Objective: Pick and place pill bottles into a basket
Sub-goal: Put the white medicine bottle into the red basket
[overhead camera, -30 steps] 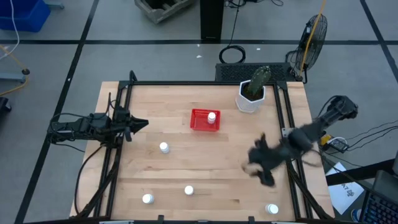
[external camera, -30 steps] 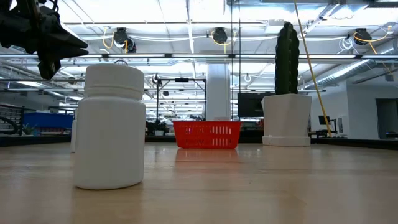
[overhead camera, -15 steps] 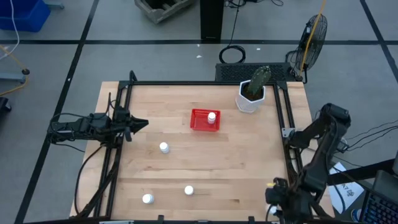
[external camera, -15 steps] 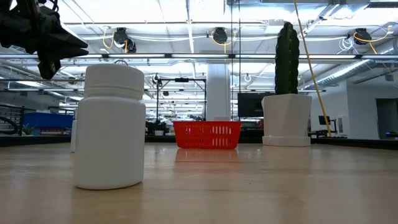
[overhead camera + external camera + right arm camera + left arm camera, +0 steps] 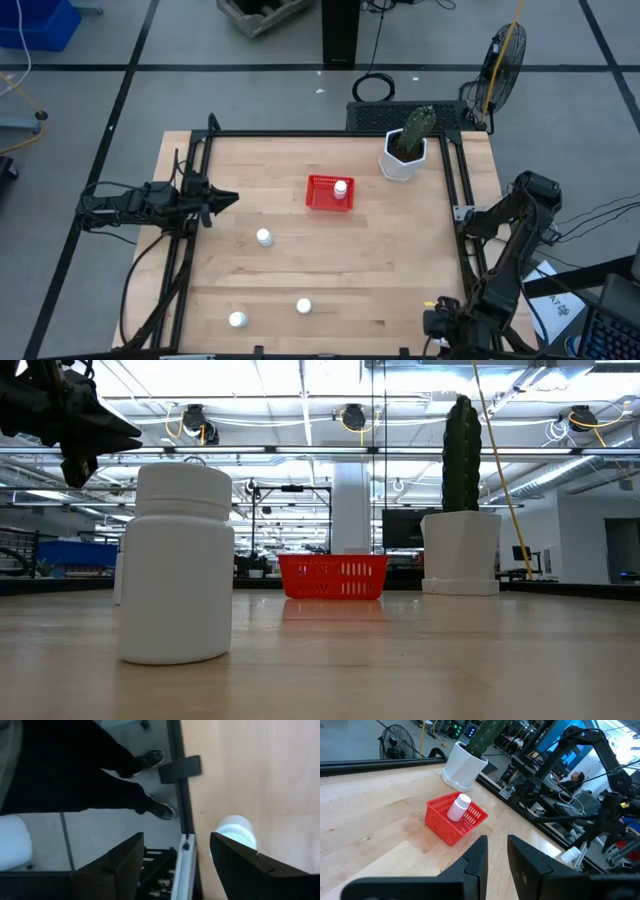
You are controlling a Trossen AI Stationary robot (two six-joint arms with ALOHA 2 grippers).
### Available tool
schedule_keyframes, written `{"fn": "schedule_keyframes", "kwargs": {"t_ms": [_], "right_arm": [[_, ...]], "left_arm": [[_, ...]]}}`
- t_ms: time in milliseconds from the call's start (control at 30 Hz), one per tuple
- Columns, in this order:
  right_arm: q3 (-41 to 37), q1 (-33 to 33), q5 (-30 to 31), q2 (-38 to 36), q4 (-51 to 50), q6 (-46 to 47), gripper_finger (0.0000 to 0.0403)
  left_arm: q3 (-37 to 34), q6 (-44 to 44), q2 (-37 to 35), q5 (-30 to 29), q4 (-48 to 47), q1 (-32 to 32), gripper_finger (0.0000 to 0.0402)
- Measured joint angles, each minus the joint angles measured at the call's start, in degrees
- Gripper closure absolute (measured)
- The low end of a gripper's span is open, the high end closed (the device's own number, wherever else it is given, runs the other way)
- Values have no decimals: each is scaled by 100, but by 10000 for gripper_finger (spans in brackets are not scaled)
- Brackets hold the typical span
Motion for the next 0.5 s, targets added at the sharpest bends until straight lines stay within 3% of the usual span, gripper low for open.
{"fn": "schedule_keyframes", "kwargs": {"t_ms": [333, 500], "right_arm": [[-284, -1, -18, 1, -449, 219, 84], [-429, 51, -22, 1, -247, 400, 68]], "left_arm": [[1, 1, 0, 0, 0, 0, 325], [-1, 2, 0, 0, 0, 0, 325]]}}
